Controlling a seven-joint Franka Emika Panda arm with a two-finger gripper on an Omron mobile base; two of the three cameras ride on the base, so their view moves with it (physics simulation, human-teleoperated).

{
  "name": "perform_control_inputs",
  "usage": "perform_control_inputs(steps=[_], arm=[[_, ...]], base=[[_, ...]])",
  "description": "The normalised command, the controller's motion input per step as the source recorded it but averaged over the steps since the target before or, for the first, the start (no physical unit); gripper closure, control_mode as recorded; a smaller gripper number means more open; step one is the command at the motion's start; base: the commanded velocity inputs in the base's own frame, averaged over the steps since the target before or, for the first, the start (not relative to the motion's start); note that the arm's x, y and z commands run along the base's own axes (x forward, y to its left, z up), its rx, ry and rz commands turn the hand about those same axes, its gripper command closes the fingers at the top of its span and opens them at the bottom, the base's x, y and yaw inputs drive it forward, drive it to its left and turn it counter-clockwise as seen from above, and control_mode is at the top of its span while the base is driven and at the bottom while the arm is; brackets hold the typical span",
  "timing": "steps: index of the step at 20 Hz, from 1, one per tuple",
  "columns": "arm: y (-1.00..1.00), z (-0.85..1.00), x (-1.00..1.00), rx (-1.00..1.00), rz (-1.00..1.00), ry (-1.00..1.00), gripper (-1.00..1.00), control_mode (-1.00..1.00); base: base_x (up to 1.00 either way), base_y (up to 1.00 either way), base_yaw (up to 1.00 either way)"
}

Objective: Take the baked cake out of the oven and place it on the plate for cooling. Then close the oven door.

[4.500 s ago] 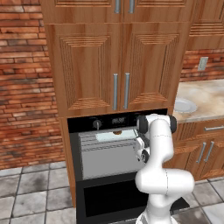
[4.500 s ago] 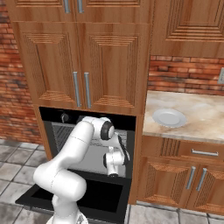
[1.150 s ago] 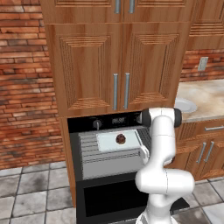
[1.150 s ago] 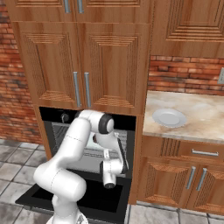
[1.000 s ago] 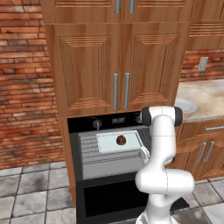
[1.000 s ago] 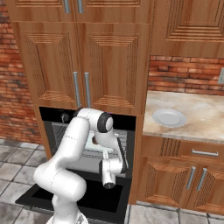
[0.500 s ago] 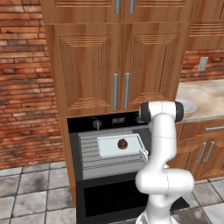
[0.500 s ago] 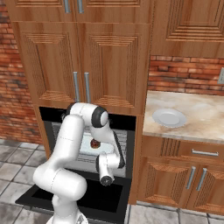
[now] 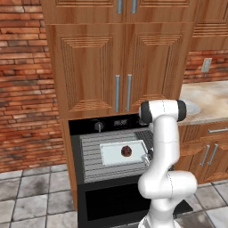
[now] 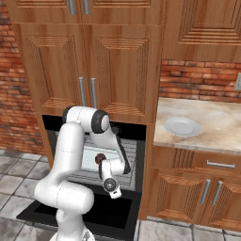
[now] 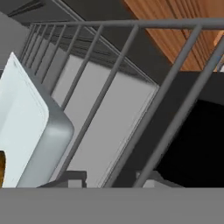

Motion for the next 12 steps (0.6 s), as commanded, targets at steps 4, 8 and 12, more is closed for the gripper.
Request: perform_control_inputs(steps=[4,8,12], arm=[[-0.06,-0.24,-0.57,-0.14,0.03,0.28,1.0,-1.0],[-0.06,-0.34,-0.59,-0.13,0.03,0.28,1.0,-1.0],[0.0,-0.39,-0.57,-0.13,0.02,0.29,1.0,-1.0]], base=[[0.0,0.0,0.0],[0.0,0.0,0.0],[0.0,0.0,0.0]])
